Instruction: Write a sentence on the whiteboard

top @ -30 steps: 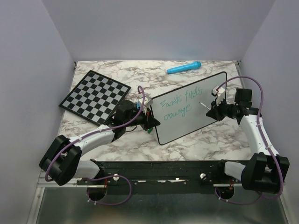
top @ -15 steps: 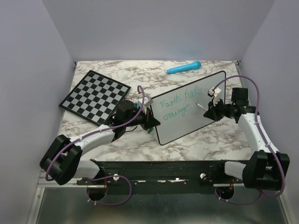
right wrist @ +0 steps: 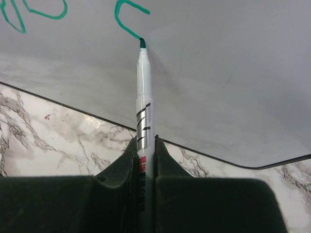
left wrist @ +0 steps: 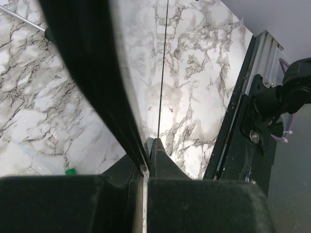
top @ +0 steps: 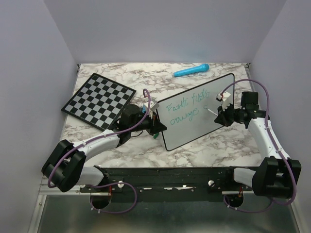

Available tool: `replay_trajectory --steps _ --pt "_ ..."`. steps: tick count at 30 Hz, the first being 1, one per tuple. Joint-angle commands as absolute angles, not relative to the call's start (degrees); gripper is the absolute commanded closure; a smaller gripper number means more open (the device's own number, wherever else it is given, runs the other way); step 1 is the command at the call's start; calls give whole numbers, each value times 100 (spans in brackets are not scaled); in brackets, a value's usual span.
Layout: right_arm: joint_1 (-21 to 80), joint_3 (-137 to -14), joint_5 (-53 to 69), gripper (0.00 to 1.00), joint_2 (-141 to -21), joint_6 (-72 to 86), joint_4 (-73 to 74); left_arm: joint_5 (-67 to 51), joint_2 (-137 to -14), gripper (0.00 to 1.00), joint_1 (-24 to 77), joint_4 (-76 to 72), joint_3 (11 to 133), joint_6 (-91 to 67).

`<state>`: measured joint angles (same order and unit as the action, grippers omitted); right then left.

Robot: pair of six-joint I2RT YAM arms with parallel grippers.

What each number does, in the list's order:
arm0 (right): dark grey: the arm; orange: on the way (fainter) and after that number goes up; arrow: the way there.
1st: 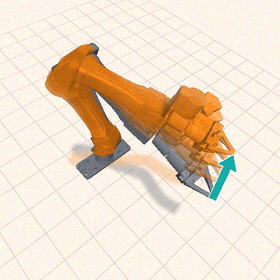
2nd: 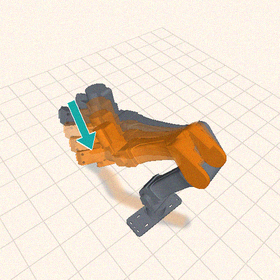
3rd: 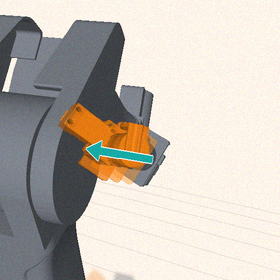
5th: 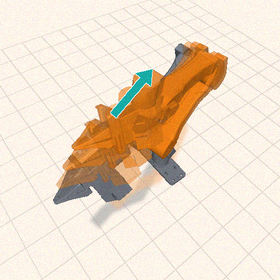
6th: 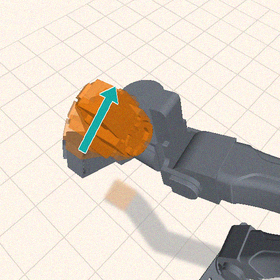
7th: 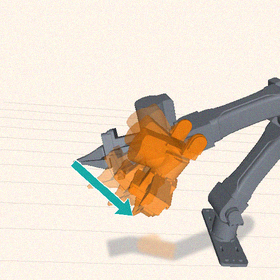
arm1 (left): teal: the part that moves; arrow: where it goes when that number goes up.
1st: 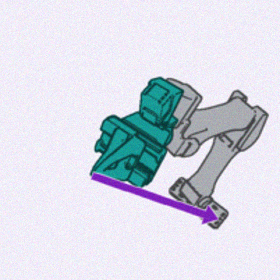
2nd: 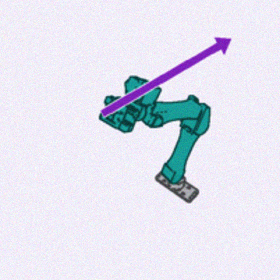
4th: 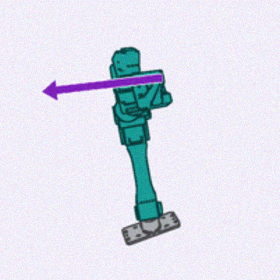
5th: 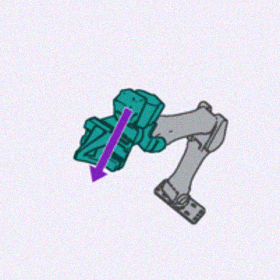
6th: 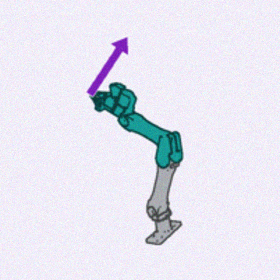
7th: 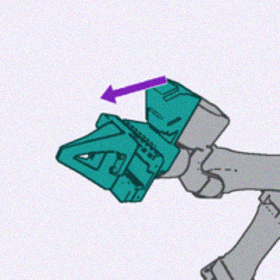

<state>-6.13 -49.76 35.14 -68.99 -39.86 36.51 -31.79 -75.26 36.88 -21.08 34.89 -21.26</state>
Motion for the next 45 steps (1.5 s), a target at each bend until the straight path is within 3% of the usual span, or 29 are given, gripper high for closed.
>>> replay_trajectory --steps 1,20,25,45 --pt "-659 -4913 3269 100 -6917 -4051 3673 -2953 -7682 100 3779 -1468 3305 -1424" --pt "-536 -5387 4174 100 -6926 -4105 4096 -2979 -7743 100 3779 -1450 3349 -1415" --pt "-905 -5590 4350 99 -6768 -3902 4078 -2962 -7734 100 3771 -1406 3322 -1371" --pt "-1090 -5326 3990 99 -7181 -4447 4201 -2997 -7778 100 3779 -1415 3366 -1362"
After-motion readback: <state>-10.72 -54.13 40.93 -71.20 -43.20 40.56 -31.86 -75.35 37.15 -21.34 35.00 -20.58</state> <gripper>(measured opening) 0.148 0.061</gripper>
